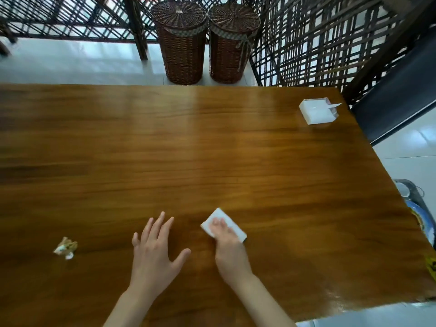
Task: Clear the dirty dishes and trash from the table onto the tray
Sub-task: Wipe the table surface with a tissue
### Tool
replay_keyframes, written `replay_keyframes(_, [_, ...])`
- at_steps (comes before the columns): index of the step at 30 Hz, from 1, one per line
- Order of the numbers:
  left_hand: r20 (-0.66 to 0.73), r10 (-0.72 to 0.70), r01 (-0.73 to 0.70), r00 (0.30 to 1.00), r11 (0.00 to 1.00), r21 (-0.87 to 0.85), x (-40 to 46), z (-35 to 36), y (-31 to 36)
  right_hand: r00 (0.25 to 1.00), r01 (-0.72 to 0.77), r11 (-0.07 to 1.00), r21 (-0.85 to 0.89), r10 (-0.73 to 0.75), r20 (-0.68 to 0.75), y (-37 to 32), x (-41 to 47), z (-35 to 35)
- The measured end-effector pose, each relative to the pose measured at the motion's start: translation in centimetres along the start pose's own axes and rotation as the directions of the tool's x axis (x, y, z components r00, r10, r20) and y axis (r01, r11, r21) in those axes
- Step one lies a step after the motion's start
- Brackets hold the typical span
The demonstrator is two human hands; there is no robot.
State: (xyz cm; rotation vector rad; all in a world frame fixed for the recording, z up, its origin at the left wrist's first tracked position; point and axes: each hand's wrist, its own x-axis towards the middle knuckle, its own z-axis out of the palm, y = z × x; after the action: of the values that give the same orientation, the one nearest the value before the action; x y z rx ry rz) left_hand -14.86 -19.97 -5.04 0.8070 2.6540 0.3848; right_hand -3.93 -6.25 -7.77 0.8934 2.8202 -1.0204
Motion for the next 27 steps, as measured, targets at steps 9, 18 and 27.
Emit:
replay_keyframes(9, [0.022, 0.124, -0.124, 0.992, 0.992, 0.009, -0.9, -3.9, -7.8, 0.967, -0.166, 0.985, -0.044, 0.154, -0.204, -7.0, -2.2, 4.0])
replay_keyframes(18, [0.011, 0.152, -0.152, 0.988, 0.988, 0.005, -2.6, -5.4, -11.4, 0.931, -0.304, 0.944, -0.124, 0.267, -0.250, -7.9, -1.6, 4.2])
replay_keyframes(27, [-0.065, 0.086, -0.088, 0.994, 0.996, -0.028, -7.3, -4.0, -13.9, 0.962, -0.159, 0.940, -0.300, 0.080, -0.261, -8.2, -3.6, 4.2])
